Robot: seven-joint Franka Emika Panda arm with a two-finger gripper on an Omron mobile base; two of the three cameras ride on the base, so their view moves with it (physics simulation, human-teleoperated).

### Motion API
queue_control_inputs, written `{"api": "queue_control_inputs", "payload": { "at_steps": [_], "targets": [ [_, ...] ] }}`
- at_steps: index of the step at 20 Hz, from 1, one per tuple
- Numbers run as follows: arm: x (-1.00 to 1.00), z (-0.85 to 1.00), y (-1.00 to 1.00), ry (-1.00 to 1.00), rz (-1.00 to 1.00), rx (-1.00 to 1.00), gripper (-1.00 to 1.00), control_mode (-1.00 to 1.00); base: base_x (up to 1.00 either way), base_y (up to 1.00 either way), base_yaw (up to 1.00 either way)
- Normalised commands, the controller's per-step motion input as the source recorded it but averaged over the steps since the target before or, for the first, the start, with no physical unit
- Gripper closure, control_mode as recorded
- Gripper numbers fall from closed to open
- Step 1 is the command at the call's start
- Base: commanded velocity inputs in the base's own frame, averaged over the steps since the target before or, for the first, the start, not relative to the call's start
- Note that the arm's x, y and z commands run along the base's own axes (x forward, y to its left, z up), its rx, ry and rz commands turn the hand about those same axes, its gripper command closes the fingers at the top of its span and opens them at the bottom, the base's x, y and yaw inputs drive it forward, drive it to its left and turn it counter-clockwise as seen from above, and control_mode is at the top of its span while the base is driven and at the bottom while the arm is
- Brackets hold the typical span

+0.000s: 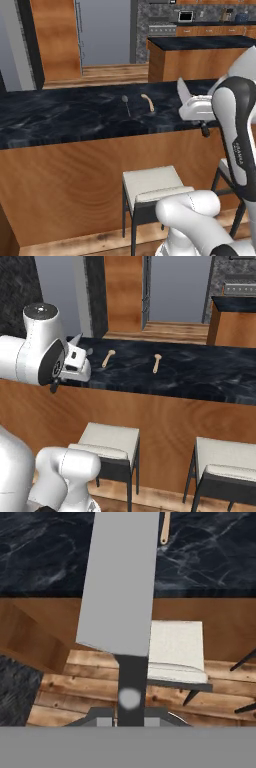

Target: Pick up the metallic utensils from the counter and place them in the open drawer. Make sure not to pick up any wooden utensils.

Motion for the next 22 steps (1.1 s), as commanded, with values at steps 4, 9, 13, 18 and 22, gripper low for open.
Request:
{"api": "queue_control_inputs", "payload": {
  "at_steps": [4,9,13,18,22],
  "targets": [
    [0.0,0.0,-0.46,0.0,0.06,-0.1,1.0,-1.0,0.0,0.0,0.0],
    [-0.15,-0.01,-0.28,0.04,0.08,-0.19,1.0,-1.0,0.0,0.0,0.0],
    [-0.3,0.0,-0.27,0.02,0.03,-0.05,1.0,-1.0,0.0,0.0,0.0],
    [0.0,0.0,0.0,0.0,0.0,0.0,1.0,-1.0,0.0,0.0,0.0],
    [0.0,0.0,0.0,0.0,0.0,0.0,1.0,-1.0,0.0,0.0,0.0]
  ]
}}
